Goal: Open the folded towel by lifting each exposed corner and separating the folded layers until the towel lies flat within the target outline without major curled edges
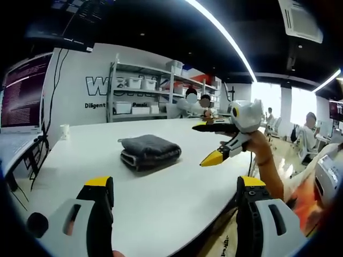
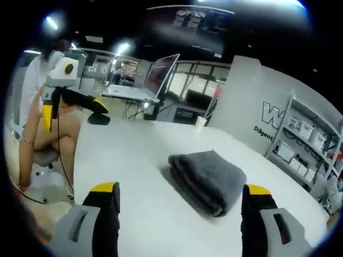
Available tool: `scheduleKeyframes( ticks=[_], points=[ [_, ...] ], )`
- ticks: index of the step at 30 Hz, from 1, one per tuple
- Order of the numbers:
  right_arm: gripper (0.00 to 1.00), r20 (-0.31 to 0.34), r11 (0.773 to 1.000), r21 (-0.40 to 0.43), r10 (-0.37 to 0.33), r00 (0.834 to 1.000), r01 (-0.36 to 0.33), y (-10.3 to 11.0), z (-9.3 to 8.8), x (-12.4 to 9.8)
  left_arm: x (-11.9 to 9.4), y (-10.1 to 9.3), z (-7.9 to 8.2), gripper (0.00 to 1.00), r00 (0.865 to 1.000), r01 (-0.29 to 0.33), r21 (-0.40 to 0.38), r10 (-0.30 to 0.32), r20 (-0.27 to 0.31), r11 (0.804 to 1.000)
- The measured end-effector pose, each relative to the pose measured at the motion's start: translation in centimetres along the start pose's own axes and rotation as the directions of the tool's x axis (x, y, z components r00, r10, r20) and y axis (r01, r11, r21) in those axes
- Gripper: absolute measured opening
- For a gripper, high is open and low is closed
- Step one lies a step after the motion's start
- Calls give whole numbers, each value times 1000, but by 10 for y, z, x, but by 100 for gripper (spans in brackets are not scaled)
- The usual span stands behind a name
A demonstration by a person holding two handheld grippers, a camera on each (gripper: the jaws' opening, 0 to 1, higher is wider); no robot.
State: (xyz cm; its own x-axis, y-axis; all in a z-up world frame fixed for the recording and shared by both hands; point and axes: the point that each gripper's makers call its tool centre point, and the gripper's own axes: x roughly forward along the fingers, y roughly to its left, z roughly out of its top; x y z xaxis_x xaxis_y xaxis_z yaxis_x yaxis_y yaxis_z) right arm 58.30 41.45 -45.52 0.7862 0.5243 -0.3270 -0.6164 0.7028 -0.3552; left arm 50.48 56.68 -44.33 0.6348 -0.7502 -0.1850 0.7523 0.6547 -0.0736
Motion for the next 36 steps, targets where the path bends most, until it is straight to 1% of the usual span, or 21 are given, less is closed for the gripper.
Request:
scheduleKeyframes(
  ticks=[2, 5, 11, 14, 16, 17, 18, 21, 24, 27, 29, 32, 33, 36],
  points=[
    [89, 9, 1000, -12, 14, 1000, -14, 2, 6, 9, -1, -1, 1, 94, 1000, -1, 5, 1, 2, 1000],
    [91, 0, 999, -26, 37, 999, -37, 6, 9, 19, -1, -2, 2, 94, 1000, 2, 8, -2, 4, 1000],
    [84, -14, 997, -71, 28, 999, -29, 4, 14, 45, 0, -2, 1, 94, 1000, 5, 14, -5, -1, 1000],
    [81, -6, 998, -53, 38, 999, -39, 2, 18, 59, 0, -3, 1, 94, 1000, 10, 21, -10, -6, 1000],
    [76, -1, 998, -51, 32, 1000, -32, 0, 19, 64, 0, -3, 1, 94, 1000, 12, 22, -12, -5, 1000],
    [73, 6, 998, -59, 8, 1000, -8, -5, 20, 70, 1, -3, 1, 94, 1000, 14, 21, -14, -5, 1000],
    [71, 7, 998, -64, 1, 1000, 0, -7, 19, 73, 1, -3, 1, 94, 1000, 14, 20, -14, -6, 1000],
    [68, 10, 999, -53, -7, 1000, 7, -11, 15, 84, 2, -2, -1, 94, 1000, 12, 14, -12, -8, 1000],
    [58, 31, 999, -42, -12, 999, 14, -14, 12, 93, 1, -2, -1, 94, 1000, 11, 12, -11, -6, 1000],
    [56, 26, 999, -30, -15, 1000, 15, -17, 2, 105, 0, -2, 0, 94, 1000, 13, 13, -12, -3, 1000],
    [54, 25, 1000, -24, -14, 1000, 14, -17, -1, 108, 0, -2, 1, 94, 1000, 12, 14, -12, -1, 1000],
    [46, 17, 997, -62, -51, 999, 52, -22, -4, 111, -1, 0, 1, 94, 1000, 11, 11, -11, 2, 1000],
    [43, 17, 997, -60, -49, 999, 50, -21, -4, 112, -1, 0, 1, 94, 1000, 11, 11, -11, 1, 1000],
    [41, 24, 999, -28, -22, 999, 23, -18, -6, 117, 0, -2, 0, 94, 1000, 14, 12, -14, -2, 1000]
  ],
)
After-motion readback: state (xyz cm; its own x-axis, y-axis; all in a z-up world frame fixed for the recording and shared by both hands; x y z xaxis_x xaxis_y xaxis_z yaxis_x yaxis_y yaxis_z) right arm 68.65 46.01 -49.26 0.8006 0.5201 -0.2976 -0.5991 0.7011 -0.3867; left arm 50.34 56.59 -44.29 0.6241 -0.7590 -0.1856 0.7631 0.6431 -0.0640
